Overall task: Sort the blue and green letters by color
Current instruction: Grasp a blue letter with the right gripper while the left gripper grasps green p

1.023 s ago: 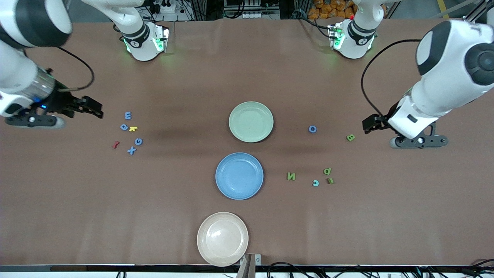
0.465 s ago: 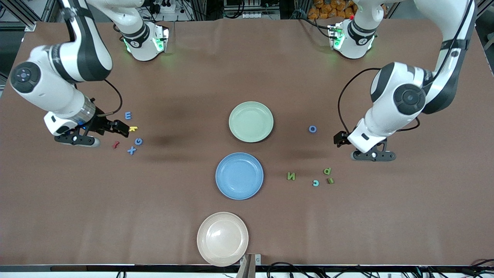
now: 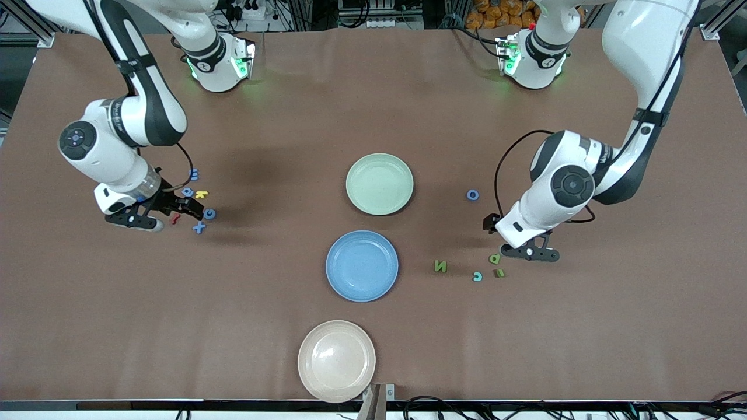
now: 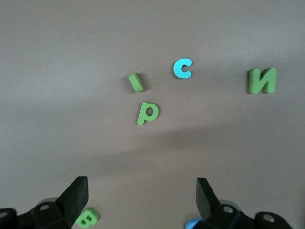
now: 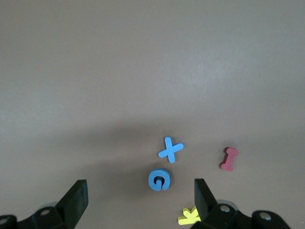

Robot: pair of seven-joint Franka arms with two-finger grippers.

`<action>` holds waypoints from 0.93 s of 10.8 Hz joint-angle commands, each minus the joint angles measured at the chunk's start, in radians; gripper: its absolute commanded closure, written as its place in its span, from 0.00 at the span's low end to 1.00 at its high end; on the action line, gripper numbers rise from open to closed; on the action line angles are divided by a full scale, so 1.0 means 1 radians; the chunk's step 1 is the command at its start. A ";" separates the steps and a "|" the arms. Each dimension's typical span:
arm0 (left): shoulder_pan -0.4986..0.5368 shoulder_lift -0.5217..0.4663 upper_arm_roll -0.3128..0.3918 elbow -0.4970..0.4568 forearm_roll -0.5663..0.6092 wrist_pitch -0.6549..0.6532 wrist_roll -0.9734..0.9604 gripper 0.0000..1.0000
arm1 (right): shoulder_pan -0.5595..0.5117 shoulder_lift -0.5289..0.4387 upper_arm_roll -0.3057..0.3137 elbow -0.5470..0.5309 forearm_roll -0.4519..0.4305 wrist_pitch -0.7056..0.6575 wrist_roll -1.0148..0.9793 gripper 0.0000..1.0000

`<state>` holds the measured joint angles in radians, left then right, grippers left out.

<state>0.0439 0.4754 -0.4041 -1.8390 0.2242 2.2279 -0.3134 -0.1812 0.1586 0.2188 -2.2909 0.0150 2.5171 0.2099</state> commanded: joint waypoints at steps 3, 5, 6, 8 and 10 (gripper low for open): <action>-0.012 0.141 -0.004 0.038 0.156 0.077 -0.006 0.00 | -0.043 0.122 0.014 -0.082 -0.029 0.195 0.040 0.13; -0.012 0.190 -0.004 0.075 0.164 0.104 0.016 0.00 | -0.040 0.127 0.014 -0.119 -0.029 0.224 0.046 0.20; -0.009 0.215 -0.002 0.105 0.156 0.104 0.064 0.00 | -0.037 0.127 0.014 -0.131 -0.029 0.224 0.087 0.20; 0.004 0.241 0.001 0.135 0.136 0.104 0.141 0.00 | -0.035 0.139 0.014 -0.137 -0.029 0.226 0.098 0.24; 0.002 0.262 0.004 0.138 0.136 0.104 0.178 0.00 | -0.035 0.154 0.013 -0.136 -0.030 0.226 0.101 0.27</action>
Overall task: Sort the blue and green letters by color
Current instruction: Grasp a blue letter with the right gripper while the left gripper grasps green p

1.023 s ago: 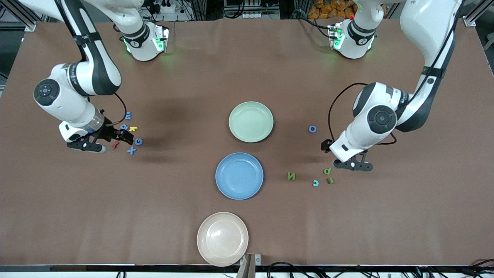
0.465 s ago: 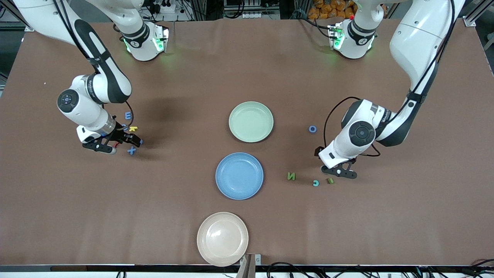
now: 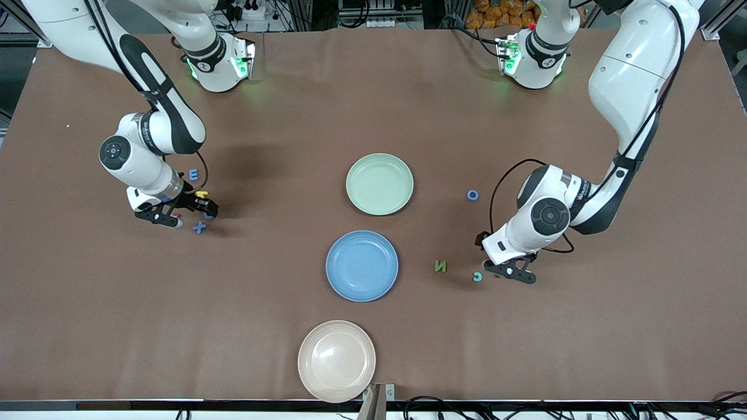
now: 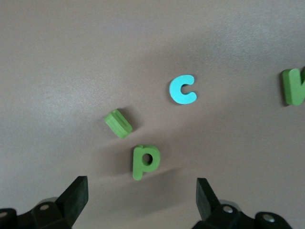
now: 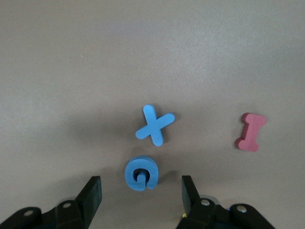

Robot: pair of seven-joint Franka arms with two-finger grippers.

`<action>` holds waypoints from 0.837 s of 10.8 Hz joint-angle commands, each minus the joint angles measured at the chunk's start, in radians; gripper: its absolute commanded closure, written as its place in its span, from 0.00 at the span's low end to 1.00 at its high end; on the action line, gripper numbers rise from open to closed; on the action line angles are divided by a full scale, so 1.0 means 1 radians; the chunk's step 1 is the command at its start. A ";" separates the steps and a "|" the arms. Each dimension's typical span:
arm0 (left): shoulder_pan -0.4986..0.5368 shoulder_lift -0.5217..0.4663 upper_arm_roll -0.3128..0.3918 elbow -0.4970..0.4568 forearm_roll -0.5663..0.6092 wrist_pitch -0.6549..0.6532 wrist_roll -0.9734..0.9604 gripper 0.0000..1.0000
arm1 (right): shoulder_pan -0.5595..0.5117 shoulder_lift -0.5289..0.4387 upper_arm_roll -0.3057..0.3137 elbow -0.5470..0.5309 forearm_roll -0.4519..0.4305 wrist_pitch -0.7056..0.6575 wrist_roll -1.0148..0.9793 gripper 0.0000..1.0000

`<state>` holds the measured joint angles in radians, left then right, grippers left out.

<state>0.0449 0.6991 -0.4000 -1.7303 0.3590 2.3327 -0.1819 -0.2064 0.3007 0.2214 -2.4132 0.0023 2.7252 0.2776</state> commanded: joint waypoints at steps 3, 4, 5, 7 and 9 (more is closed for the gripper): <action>-0.011 0.069 0.001 0.050 0.011 0.000 0.053 0.00 | -0.008 0.032 0.010 -0.010 -0.019 0.019 0.068 0.32; -0.017 0.072 0.003 0.057 0.011 0.000 0.053 0.00 | -0.005 0.035 0.010 -0.007 -0.022 0.019 0.068 0.32; -0.017 0.074 0.003 0.058 0.011 0.000 0.055 0.00 | -0.005 0.044 0.010 -0.003 -0.022 0.019 0.069 0.35; -0.017 0.082 0.003 0.060 0.009 0.000 0.053 0.00 | -0.005 0.057 0.010 0.003 -0.025 0.030 0.071 0.39; -0.017 0.082 0.012 0.067 0.009 0.000 0.053 0.00 | -0.007 0.069 0.010 0.017 -0.027 0.030 0.071 0.49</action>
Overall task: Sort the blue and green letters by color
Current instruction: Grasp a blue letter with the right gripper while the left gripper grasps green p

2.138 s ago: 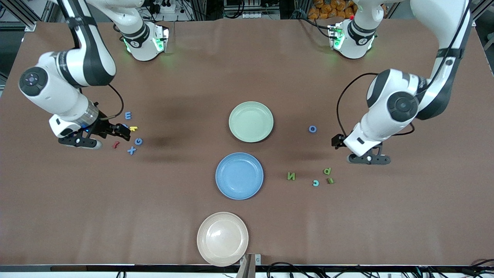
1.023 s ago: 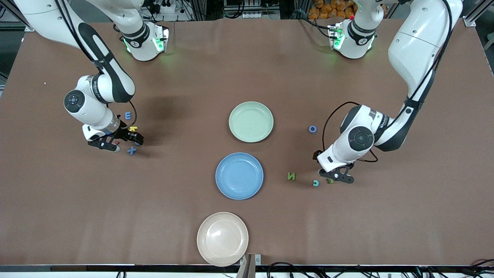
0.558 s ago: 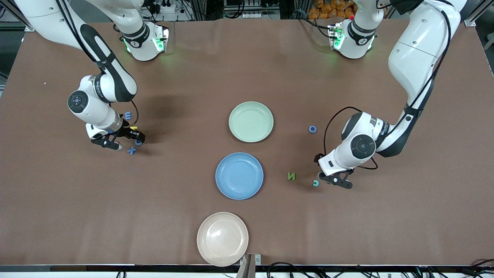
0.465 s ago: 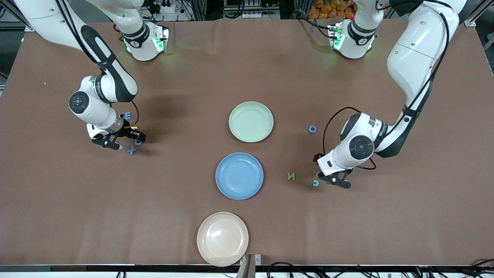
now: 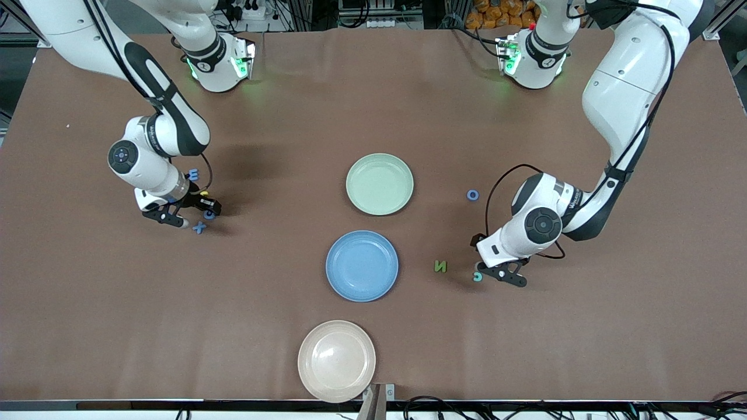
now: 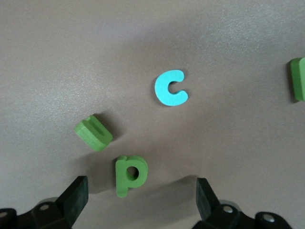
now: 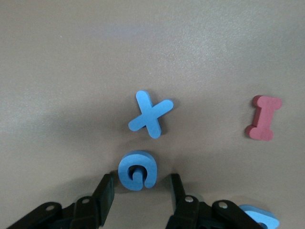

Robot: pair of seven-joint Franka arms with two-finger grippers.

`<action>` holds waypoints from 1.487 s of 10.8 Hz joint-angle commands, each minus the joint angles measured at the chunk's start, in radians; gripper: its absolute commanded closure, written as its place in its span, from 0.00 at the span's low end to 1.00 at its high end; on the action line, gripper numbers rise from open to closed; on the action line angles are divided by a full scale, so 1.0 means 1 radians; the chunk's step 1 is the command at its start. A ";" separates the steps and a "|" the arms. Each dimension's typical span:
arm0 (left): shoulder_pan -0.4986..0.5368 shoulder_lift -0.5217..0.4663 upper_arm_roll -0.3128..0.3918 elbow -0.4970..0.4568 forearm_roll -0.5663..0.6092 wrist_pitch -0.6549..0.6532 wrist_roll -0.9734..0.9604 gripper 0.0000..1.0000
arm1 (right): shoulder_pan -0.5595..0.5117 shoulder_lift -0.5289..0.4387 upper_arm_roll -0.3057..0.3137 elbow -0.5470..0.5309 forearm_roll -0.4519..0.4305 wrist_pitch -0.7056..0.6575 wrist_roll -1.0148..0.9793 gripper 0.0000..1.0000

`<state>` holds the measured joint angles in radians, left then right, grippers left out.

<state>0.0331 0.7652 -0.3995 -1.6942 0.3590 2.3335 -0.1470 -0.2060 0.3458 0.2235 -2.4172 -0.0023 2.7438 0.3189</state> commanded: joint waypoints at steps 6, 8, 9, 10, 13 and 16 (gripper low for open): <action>-0.005 0.016 0.018 0.031 0.008 0.001 -0.002 0.00 | -0.009 0.039 0.004 0.059 -0.025 0.004 0.032 0.99; -0.007 0.016 0.018 0.031 0.006 0.001 -0.055 0.29 | 0.005 0.016 0.010 0.095 -0.025 -0.025 0.116 1.00; -0.010 0.014 0.018 0.031 0.005 0.001 -0.122 0.90 | 0.025 0.016 0.014 0.154 -0.025 -0.111 0.177 1.00; -0.016 0.014 0.018 0.031 0.009 0.001 -0.176 1.00 | 0.054 0.016 0.017 0.217 -0.024 -0.200 0.256 1.00; -0.035 0.013 0.018 0.031 0.009 0.000 -0.209 1.00 | 0.112 0.051 0.106 0.389 -0.011 -0.292 0.541 1.00; -0.035 0.005 0.018 0.033 0.008 0.000 -0.221 1.00 | 0.247 0.157 0.123 0.606 -0.008 -0.340 0.812 1.00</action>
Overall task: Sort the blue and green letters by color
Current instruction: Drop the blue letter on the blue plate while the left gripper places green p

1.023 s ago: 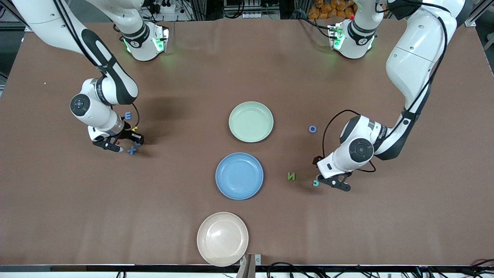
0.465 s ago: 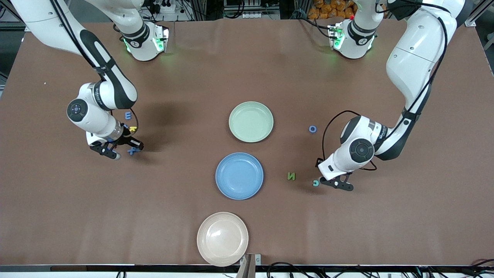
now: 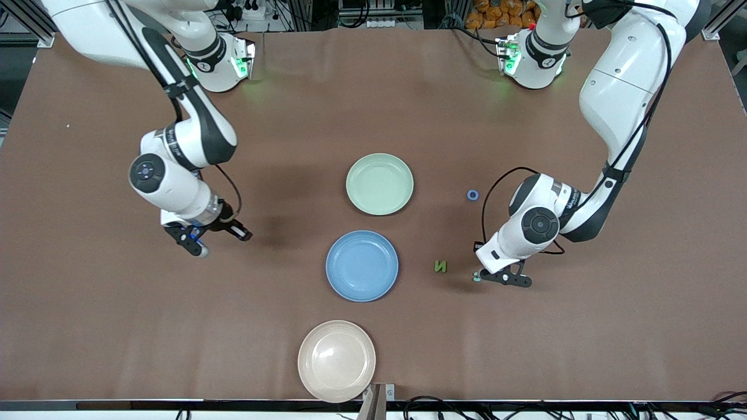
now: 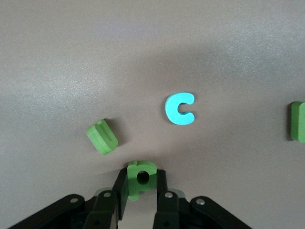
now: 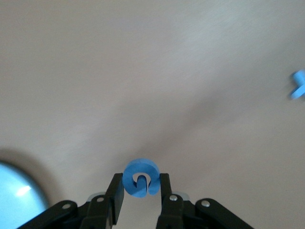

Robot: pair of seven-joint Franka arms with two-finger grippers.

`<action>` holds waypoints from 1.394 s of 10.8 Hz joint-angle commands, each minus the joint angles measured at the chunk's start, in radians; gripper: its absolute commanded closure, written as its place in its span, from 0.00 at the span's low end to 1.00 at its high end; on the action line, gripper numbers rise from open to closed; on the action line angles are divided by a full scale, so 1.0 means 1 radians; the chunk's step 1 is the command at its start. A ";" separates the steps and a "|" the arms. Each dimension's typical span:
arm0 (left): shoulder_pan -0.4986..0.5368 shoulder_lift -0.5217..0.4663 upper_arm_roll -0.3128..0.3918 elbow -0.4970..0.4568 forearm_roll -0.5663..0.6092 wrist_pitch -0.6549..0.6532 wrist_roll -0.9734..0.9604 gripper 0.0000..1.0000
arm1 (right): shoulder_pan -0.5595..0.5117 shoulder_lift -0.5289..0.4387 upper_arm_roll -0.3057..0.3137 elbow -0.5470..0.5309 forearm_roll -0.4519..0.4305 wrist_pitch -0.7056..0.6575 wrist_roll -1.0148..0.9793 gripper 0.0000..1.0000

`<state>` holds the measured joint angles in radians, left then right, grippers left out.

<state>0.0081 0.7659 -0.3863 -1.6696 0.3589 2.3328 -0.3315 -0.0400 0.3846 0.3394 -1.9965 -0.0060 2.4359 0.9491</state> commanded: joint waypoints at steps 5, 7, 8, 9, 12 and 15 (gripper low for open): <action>-0.002 -0.046 -0.028 0.016 -0.003 -0.017 -0.148 1.00 | 0.285 0.420 0.003 0.620 -0.025 -0.018 0.543 1.00; 0.000 -0.083 -0.046 -0.021 -0.003 -0.017 -0.204 1.00 | 0.374 0.494 -0.035 0.741 -0.026 -0.015 0.595 0.91; 0.000 -0.111 -0.046 -0.056 -0.003 -0.015 -0.213 1.00 | 0.412 0.508 -0.068 0.763 -0.026 -0.014 0.612 0.81; 0.000 -0.143 -0.049 -0.097 -0.003 -0.015 -0.215 1.00 | 0.422 0.522 -0.072 0.765 -0.026 0.001 0.611 0.68; 0.007 -0.236 -0.086 -0.225 -0.003 -0.007 -0.242 1.00 | 0.468 0.543 -0.120 0.763 -0.028 0.051 0.616 0.00; 0.006 -0.243 -0.161 -0.248 -0.002 -0.004 -0.372 1.00 | 0.460 0.513 -0.163 0.754 -0.025 0.032 0.588 0.00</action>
<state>0.0055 0.5629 -0.4981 -1.8698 0.3586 2.3220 -0.6104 0.4275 0.9063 0.1969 -1.2722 -0.0183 2.4886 1.5398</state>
